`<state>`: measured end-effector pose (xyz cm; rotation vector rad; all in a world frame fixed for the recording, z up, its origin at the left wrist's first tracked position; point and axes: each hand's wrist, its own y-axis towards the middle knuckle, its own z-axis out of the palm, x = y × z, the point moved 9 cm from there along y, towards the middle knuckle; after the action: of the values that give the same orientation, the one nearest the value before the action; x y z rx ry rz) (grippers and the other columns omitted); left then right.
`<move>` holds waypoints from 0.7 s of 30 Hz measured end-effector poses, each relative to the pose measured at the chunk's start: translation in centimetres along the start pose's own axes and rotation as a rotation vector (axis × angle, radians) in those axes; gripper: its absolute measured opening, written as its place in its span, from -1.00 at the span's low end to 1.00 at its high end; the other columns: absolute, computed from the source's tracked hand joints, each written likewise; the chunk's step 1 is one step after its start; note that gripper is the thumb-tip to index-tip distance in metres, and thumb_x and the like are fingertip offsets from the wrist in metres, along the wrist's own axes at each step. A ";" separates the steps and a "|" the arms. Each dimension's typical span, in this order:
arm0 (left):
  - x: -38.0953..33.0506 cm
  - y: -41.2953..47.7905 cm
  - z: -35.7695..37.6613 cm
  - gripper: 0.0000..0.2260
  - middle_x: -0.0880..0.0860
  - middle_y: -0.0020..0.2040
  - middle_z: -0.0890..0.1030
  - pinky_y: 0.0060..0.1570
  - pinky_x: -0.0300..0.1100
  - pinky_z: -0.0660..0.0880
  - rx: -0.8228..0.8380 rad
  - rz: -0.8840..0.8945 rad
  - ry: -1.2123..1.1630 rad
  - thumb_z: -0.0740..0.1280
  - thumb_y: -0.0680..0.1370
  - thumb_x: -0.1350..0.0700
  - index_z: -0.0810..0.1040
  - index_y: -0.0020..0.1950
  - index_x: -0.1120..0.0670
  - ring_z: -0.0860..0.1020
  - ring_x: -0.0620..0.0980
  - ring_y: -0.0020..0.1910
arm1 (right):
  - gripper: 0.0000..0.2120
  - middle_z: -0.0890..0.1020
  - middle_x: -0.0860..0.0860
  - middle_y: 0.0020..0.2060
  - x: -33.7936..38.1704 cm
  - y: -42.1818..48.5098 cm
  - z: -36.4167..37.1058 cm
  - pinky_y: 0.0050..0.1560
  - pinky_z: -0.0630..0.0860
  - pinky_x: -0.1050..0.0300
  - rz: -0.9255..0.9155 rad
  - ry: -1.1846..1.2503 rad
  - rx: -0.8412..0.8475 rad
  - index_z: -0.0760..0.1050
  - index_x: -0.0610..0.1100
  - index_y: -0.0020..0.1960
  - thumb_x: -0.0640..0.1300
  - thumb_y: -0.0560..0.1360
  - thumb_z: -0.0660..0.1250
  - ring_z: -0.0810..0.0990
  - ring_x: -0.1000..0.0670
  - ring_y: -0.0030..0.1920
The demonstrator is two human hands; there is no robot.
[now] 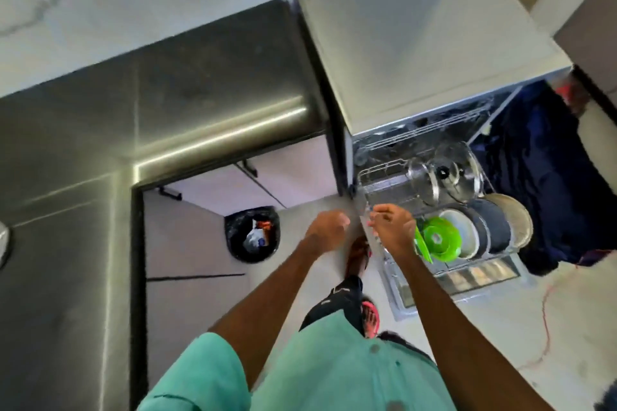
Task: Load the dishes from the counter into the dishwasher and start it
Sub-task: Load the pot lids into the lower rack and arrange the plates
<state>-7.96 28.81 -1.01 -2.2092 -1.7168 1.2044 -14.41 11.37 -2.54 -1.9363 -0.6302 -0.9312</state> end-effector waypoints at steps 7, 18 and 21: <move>9.2 -10.3 -10.5 -0.79 0.01 0.03 0.69 0.04 -0.18 0.55 -0.300 -0.120 -0.160 0.28 0.51 0.22 0.67 0.05 0.06 0.62 0.00 0.01 | -0.87 0.71 -0.16 -0.20 10.0 -7.3 10.9 -0.33 0.63 0.05 -0.113 0.026 0.277 0.60 -0.22 -0.01 -0.35 0.52 0.30 0.71 -0.13 -0.29; 28.5 -20.1 -27.2 -0.80 -0.05 -0.03 0.72 0.08 -0.18 0.58 -0.708 -0.368 -0.347 0.32 0.49 0.10 0.71 0.02 -0.04 0.66 -0.09 -0.03 | -0.90 0.74 -0.12 -0.17 21.9 -16.7 32.7 -0.26 0.67 0.03 -0.344 -0.180 0.708 0.62 -0.23 0.03 -0.30 0.56 0.34 0.74 -0.11 -0.24; 36.6 -22.6 -30.0 -0.80 -0.05 -0.01 0.72 0.09 -0.17 0.56 -0.764 -0.497 -0.420 0.31 0.49 0.09 0.70 0.02 -0.05 0.66 -0.07 0.01 | -0.89 0.72 -0.20 -0.12 23.9 -18.9 41.0 -0.25 0.60 0.05 -0.322 -0.216 0.823 0.60 -0.30 0.07 -0.32 0.57 0.33 0.70 -0.12 -0.21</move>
<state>-4.77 79.47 12.17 -1.6443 -3.0711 1.0274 0.94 57.83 11.95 -1.2094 -1.2505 -0.5113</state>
